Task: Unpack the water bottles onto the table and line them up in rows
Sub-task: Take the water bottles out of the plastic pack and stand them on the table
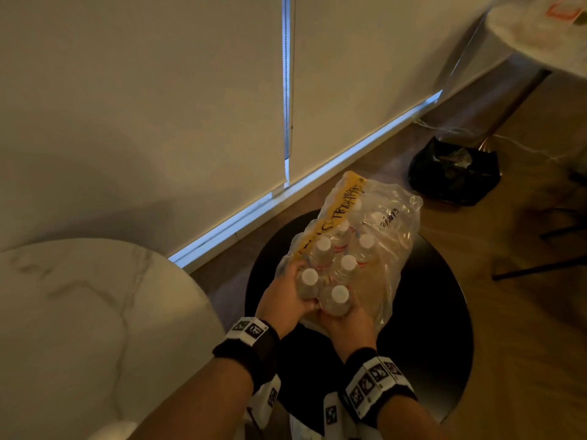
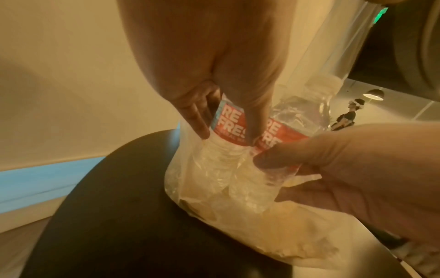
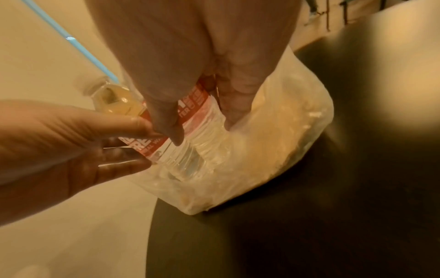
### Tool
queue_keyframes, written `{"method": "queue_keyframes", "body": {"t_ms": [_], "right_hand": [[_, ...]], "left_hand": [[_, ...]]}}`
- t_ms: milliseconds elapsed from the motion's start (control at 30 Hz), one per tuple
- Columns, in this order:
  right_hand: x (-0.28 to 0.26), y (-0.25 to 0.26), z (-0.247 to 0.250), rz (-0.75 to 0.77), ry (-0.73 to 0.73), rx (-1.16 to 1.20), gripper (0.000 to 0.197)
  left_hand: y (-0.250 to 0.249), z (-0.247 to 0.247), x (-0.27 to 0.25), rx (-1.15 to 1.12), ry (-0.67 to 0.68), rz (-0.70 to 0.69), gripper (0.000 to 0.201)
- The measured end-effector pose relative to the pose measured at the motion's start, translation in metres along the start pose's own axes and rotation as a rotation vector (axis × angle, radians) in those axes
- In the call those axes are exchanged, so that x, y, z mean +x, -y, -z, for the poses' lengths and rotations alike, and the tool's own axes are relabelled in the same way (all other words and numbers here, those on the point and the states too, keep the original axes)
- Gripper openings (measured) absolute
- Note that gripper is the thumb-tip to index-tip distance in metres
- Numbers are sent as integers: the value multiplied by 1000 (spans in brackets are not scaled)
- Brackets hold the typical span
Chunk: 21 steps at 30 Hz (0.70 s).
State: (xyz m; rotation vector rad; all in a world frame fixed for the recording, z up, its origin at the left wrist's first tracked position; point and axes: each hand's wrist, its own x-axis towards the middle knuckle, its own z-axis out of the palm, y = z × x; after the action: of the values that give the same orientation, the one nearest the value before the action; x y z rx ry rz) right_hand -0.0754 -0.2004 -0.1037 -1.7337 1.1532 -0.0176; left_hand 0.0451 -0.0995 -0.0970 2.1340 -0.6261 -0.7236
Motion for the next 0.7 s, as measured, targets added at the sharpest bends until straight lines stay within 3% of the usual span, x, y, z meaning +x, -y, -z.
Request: {"method": "queue_keyframes", "body": {"t_ms": [67, 200, 333, 567, 700], "right_hand": [[-23, 10, 8, 126, -2, -9, 63], [-80, 42, 19, 326, 62, -16, 48], [-153, 69, -12, 409, 265, -51, 50], [-279, 90, -167, 492, 631, -178, 49], [-328, 96, -257, 483, 740, -197, 53]], "left_hand": [[-8, 17, -23, -56, 13, -81, 78], [-11, 62, -87, -164, -49, -157, 59], [8, 117, -182, -259, -130, -106, 54], [123, 209, -361, -239, -494, 162, 56], [181, 243, -422, -206, -648, 298, 55]]}}
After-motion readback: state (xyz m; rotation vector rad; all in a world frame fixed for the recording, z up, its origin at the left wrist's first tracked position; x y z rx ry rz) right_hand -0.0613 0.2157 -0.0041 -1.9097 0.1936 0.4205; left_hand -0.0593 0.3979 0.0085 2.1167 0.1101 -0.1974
